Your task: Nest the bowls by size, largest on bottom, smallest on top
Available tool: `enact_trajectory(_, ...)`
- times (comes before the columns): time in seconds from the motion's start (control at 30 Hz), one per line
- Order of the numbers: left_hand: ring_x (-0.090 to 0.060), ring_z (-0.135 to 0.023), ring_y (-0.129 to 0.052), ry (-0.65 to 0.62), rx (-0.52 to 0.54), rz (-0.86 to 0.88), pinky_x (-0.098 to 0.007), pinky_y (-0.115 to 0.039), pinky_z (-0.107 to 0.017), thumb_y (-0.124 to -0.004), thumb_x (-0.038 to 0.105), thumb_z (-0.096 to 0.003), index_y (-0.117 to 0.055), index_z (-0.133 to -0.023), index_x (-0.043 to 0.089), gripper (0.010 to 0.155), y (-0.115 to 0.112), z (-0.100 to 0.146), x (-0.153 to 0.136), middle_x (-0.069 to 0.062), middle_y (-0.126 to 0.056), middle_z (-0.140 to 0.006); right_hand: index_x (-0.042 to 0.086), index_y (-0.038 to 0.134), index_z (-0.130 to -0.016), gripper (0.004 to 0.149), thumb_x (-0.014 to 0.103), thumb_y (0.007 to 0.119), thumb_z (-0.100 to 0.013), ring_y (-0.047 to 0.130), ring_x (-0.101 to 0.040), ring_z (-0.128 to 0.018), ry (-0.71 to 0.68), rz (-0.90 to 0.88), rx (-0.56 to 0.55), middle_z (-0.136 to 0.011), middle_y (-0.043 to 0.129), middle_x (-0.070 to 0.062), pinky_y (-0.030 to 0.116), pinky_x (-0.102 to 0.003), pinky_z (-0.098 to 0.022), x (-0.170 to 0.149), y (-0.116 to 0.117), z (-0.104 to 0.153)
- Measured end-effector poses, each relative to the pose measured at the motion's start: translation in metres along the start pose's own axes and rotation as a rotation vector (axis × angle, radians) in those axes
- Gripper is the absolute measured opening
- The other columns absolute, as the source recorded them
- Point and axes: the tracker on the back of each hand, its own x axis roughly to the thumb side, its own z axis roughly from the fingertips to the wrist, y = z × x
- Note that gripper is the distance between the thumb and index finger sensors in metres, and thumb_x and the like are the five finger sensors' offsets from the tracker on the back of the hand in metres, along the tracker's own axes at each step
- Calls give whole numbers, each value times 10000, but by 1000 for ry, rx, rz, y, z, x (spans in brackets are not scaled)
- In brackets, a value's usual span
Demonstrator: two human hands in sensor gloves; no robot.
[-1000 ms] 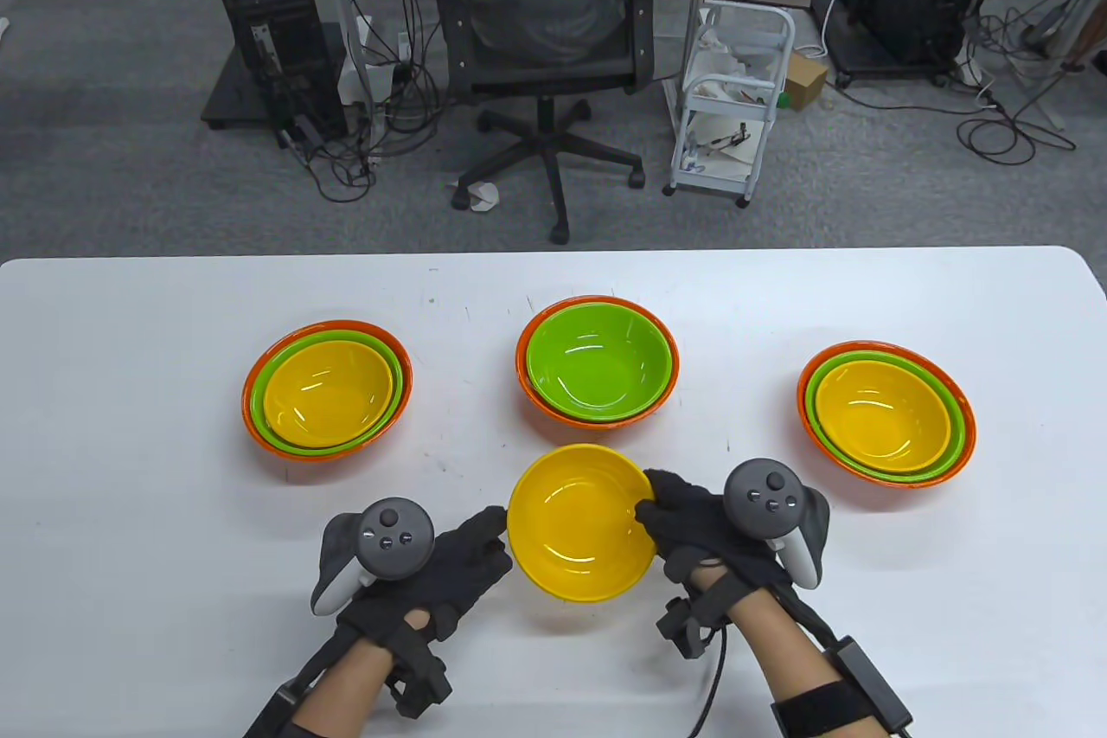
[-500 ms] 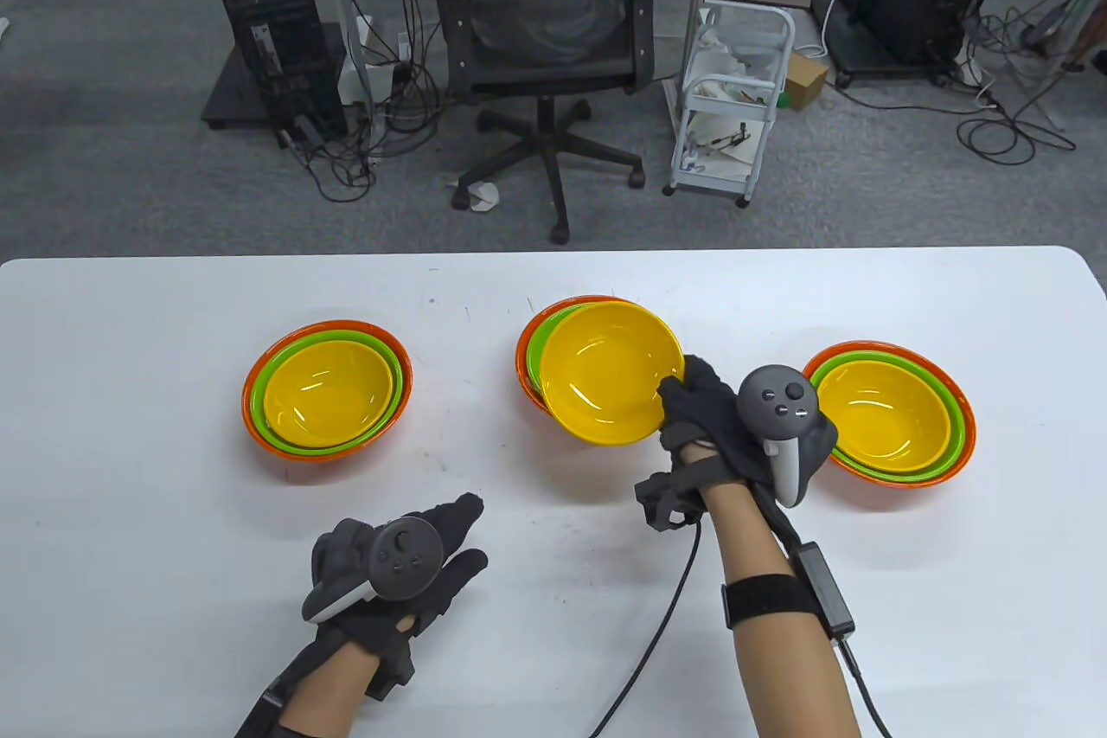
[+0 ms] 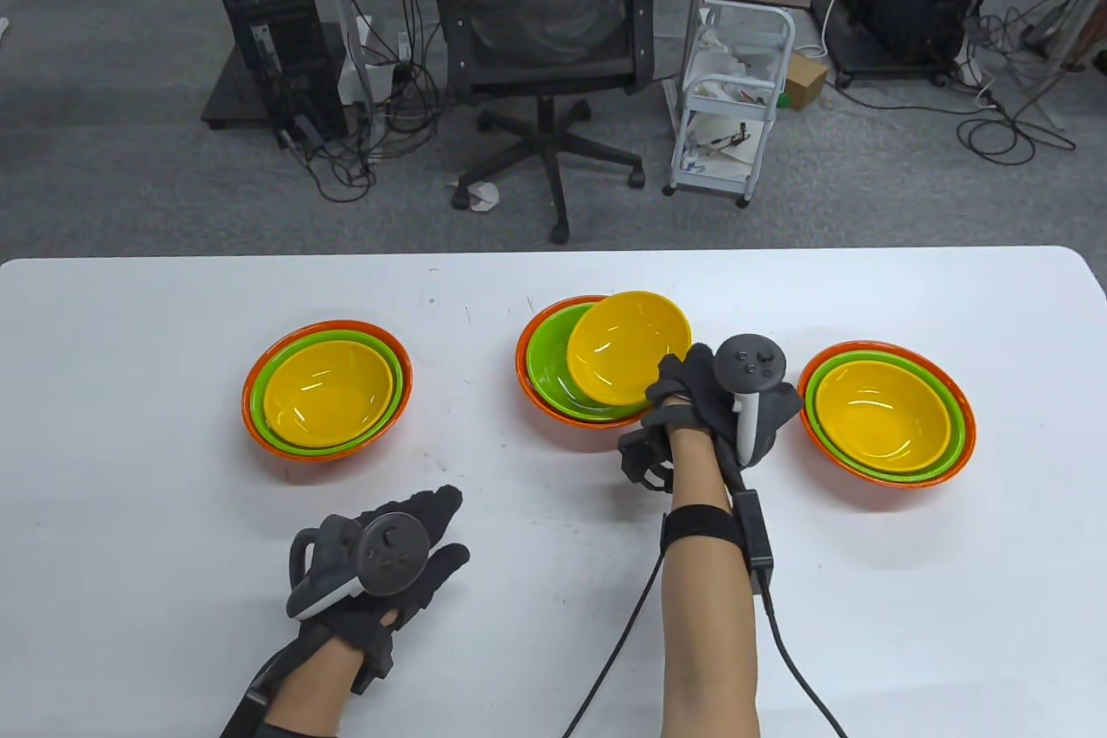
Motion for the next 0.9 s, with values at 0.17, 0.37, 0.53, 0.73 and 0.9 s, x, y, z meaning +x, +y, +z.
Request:
enact_trajectory(0.17, -393, -966, -812, 4, 9, 9, -643, -682, -710, -682, 553, -513, -546, -1119, 232, 699, 2, 1, -1, -125, -719, -1088, -47, 662, -935, 599, 282, 817, -459, 930, -363, -287, -1, 29, 3, -513, 936, -177, 806, -473, -250, -3, 8, -1)
enact_trajectory(0.37, -387, -949, -832, 11, 5, 14, -640, -689, -705, -680, 549, -514, -555, -1115, 230, 692, 2, 1, 0, -121, -744, -1071, -48, 682, -928, 600, 277, 840, -448, 940, -356, -279, -43, 106, 22, -510, 945, -164, 814, -471, -239, 3, 18, 0)
enact_trajectory(0.53, -383, -944, -839, 15, 5, 5, -638, -693, -703, -680, 549, -514, -558, -1114, 230, 691, 2, 2, 0, -117, -753, -1064, -52, 691, -921, 604, 288, 845, -447, 946, -349, -275, -33, 142, 31, -503, 954, -145, 818, -469, -235, 4, 19, 1)
enact_trajectory(0.73, -383, -942, -841, 20, -7, -10, -637, -693, -705, -679, 550, -514, -560, -1114, 229, 690, 1, 0, 1, -117, -755, -1063, -59, 697, -921, 605, 296, 844, -453, 947, -372, -310, -28, 138, 103, -525, 953, -121, 810, -494, -259, 0, 16, 1)
enact_trajectory(0.9, -379, -937, -847, 24, -20, -14, -632, -699, -703, -677, 548, -515, -563, -1111, 232, 684, -1, -1, 1, -114, -762, -1058, -48, 714, -923, 590, 295, 839, -459, 946, -404, -341, -47, 166, 157, -549, 960, -142, 802, -521, -281, -2, 11, 3)
